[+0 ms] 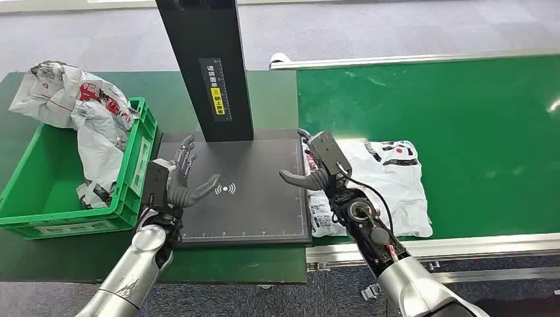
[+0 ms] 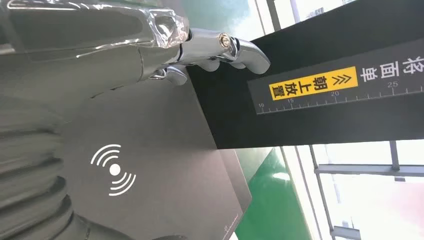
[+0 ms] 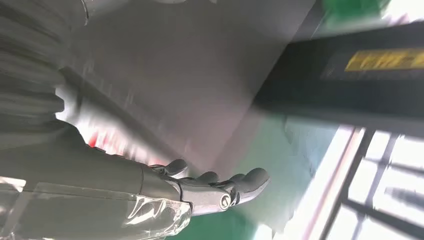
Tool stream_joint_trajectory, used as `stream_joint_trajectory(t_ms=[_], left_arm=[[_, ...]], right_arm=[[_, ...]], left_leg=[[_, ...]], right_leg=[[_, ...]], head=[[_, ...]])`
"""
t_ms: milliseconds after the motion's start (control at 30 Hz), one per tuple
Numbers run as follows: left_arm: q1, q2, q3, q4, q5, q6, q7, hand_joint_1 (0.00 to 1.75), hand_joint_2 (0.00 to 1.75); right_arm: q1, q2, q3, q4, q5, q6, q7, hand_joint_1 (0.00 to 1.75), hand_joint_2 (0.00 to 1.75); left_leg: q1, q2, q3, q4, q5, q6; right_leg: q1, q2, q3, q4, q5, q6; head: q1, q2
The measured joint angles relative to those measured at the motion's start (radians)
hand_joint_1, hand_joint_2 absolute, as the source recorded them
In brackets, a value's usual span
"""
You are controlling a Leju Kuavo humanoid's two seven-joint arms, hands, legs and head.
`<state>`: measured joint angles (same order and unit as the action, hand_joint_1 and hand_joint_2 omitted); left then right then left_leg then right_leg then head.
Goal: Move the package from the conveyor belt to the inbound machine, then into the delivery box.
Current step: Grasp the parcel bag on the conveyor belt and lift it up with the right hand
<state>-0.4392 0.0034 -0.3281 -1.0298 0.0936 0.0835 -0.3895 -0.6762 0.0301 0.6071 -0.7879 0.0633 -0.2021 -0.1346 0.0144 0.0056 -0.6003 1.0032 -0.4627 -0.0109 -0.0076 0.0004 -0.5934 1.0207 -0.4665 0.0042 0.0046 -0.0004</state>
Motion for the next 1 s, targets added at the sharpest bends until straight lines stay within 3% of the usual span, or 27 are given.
stream_joint_trajectory(t_ms=[167,300,367,467,600,833,967,1000], left_arm=[[0.007,0.0,0.008,-0.008,-0.004,0.0,0.004,0.0,1.75],[0.008,-0.004,0.011,-0.013,-0.018,-0.003,0.014,0.0,1.75],[0.005,-0.009,0.013,-0.011,-0.027,-0.01,0.017,0.0,1.75],[-0.009,-0.016,0.016,0.001,-0.039,-0.024,0.019,0.0,1.75],[-0.032,-0.021,0.023,0.023,-0.046,-0.043,0.019,0.0,1.75],[-0.033,-0.023,0.041,0.031,-0.053,-0.066,0.02,0.0,1.75],[-0.033,-0.024,0.051,0.031,-0.054,-0.075,0.025,0.0,1.75],[-0.033,-0.024,0.053,0.031,-0.054,-0.075,0.026,0.0,1.75]], right_arm=[[-0.029,-0.016,0.044,0.01,0.197,-0.144,0.054,0.0,1.75],[-0.059,-0.031,0.093,0.072,0.476,-0.234,0.248,0.0,1.75],[-0.069,-0.044,0.101,0.12,0.588,-0.197,0.338,0.0,1.75],[-0.078,-0.065,0.101,0.186,0.691,-0.037,0.389,0.0,1.75],[-0.077,-0.086,0.094,0.245,0.745,0.17,0.372,0.0,1.75],[-0.075,-0.095,0.053,0.277,0.764,0.251,0.289,0.0,1.75],[-0.075,-0.096,0.036,0.285,0.769,0.293,0.273,1.75,1.75],[-0.075,-0.096,0.032,0.287,0.771,0.297,0.272,1.75,1.75]], left_leg=[[0.0,0.0,0.0,0.0,0.0,0.0],[0.0,-0.001,0.0,0.0,0.0,0.0],[0.0,-0.001,0.0,0.0,0.0,0.0],[0.0,-0.001,0.0,0.0,0.0,0.0],[0.0,-0.001,0.0,0.0,0.0,0.0],[0.0,0.0,0.0,0.0,0.0,0.0],[0.0,0.0,0.0,0.0,0.0,0.0],[0.0,0.0,0.0,0.0,0.0,0.0]], right_leg=[[0.0,0.0,0.0,0.0,0.0,0.0],[0.0,0.0,0.0,0.0,0.0,0.0],[0.0,-0.001,0.0,0.0,0.0,0.0],[0.0,0.0,0.0,0.0,0.0,0.0],[0.0,0.0,0.0,0.0,0.0,0.0],[0.0,0.0,0.0,0.0,0.0,0.0],[0.0,0.0,0.0,0.0,0.0,0.0],[0.0,0.0,0.0,0.0,0.0,0.0]], head=[[0.0,0.0],[0.0,0.0],[0.0,0.0],[0.0,0.0],[0.0,0.0],[0.0,0.0],[0.0,0.0],[0.0,0.0]])
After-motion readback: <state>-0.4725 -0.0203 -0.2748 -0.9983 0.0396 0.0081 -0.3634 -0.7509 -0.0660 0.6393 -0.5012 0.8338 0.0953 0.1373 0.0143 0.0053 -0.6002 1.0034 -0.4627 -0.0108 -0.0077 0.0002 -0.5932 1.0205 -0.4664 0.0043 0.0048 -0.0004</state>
